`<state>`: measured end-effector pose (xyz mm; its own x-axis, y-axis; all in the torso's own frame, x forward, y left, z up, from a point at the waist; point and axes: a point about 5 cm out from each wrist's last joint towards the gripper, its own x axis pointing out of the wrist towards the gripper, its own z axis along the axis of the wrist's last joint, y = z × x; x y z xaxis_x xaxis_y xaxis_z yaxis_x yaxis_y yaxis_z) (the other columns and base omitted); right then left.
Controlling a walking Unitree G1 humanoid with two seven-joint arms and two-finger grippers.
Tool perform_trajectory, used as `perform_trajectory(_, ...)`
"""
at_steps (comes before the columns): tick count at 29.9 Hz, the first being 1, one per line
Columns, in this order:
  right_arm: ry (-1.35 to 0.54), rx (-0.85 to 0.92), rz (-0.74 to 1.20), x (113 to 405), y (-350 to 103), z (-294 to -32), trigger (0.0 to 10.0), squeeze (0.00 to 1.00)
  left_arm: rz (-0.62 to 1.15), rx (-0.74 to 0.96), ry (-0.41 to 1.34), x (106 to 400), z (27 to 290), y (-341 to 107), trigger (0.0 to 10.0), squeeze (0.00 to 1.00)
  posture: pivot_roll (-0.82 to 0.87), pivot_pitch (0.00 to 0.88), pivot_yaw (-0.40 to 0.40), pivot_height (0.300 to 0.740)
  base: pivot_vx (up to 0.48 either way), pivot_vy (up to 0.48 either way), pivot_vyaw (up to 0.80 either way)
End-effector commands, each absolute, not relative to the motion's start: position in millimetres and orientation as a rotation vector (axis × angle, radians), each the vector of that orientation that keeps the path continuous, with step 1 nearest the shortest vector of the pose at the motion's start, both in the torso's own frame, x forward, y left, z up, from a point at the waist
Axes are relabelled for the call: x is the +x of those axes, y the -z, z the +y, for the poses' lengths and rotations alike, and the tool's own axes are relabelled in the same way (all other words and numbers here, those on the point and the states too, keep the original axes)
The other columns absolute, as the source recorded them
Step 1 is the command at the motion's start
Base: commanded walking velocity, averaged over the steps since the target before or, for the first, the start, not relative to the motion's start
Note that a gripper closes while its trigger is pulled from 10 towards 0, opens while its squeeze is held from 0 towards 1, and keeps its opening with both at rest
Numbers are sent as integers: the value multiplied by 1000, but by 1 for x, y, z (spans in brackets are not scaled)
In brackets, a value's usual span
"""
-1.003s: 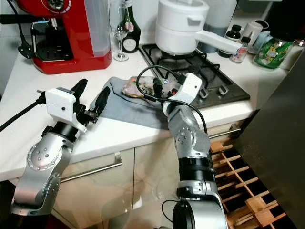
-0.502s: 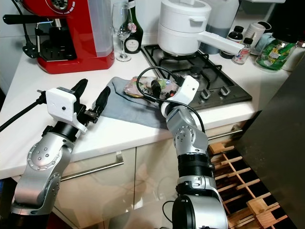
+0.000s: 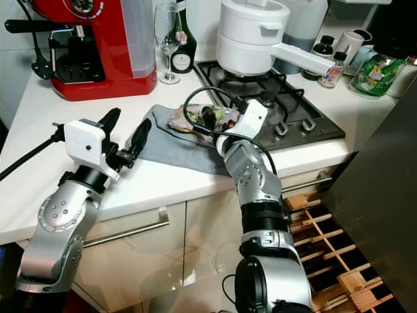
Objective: Restocking fridge
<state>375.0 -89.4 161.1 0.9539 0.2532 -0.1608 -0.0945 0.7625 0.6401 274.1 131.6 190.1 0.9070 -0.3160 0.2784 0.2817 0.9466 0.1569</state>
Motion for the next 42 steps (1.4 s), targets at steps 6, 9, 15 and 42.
perform_trajectory(6, -213, 765, 326, 379, -150, -82, 10000, 0, -291, 117, 323, 277, 128, -190, 10000, 0, -21, 0, -44, 740, 0, 0, 0)
perform_trajectory(9, -236, 749, 323, 381, -150, -78, 10000, 0, -292, 117, 322, 278, 128, -191, 10000, 0, -17, 0, -45, 740, 0, 0, 0)
perform_trajectory(15, -205, 709, 305, 385, -153, -83, 0, 0, -288, 117, 322, 277, 128, -190, 10000, 0, -17, 0, -47, 740, 0, 0, 0)
perform_trajectory(42, -213, 553, 144, 385, -164, -96, 0, 0, -264, 119, 320, 284, 121, -184, 10000, 0, -27, 0, -61, 740, 0, 0, 0)
